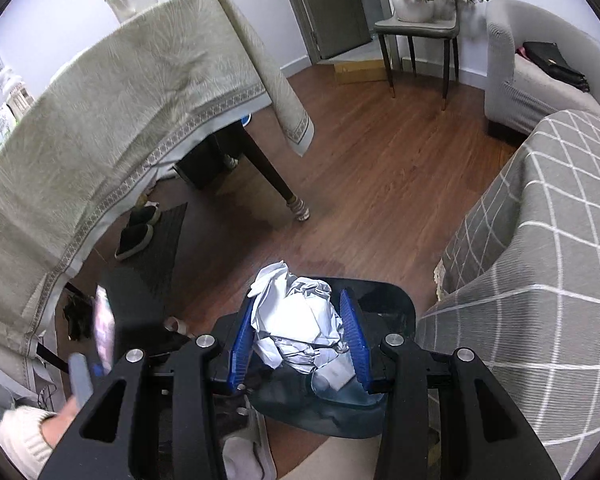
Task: Collect trash
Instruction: 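Lower the crumpled foil into the teal bin and open the right tool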
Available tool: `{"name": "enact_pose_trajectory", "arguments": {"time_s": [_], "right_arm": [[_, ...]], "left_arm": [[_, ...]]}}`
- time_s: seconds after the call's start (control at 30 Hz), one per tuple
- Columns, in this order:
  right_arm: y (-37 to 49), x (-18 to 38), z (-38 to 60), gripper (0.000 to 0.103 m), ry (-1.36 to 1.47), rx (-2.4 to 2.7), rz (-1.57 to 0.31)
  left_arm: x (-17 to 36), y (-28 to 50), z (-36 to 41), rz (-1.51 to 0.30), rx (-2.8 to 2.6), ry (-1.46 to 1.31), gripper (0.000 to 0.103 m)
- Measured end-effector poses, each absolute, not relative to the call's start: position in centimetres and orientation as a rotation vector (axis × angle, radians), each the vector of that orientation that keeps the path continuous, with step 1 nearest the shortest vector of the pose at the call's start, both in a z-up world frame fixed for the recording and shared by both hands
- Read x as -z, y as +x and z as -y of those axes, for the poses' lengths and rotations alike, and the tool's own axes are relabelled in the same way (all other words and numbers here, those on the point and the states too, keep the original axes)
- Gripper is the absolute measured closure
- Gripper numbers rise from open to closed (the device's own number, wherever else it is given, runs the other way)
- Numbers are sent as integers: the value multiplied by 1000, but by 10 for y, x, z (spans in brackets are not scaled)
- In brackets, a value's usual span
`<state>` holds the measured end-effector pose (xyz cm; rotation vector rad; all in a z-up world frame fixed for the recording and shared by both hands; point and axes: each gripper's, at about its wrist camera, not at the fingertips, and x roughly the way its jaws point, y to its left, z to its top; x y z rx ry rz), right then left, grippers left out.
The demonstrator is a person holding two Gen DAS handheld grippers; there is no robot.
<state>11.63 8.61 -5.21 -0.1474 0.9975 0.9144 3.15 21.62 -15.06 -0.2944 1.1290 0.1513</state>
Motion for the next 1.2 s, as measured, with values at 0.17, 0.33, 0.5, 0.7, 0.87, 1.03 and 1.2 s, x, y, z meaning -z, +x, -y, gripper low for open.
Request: {"name": "enact_pose_trajectory", "arguments": {"time_s": [0.17, 0.33, 0.5, 0.7, 0.87, 1.03, 1.2], "right_arm": [[116, 71, -96, 61, -175, -907, -1037], [114, 88, -103, 61, -209, -898, -1070], [111, 105, -109, 61, -243, -898, -1108], [107, 127, -114, 60, -280, -890, -1160], [103, 149, -115, 60, -317, -886, -1213], [101, 174, -118, 60, -382, -869, -1241], [100, 188, -123, 49, -431, -854, -1248]], "left_arm": [[127, 22, -231, -1069, -189, -286, 36], [99, 12, -249, -985, -245, -311, 36], [79, 7, -259, -924, -254, -386, 41], [49, 6, -254, -835, -268, -353, 50], [34, 8, -246, -803, -214, -365, 61], [19, 8, -237, -765, -184, -370, 62], [11, 11, -232, -746, -183, -376, 62]]}}
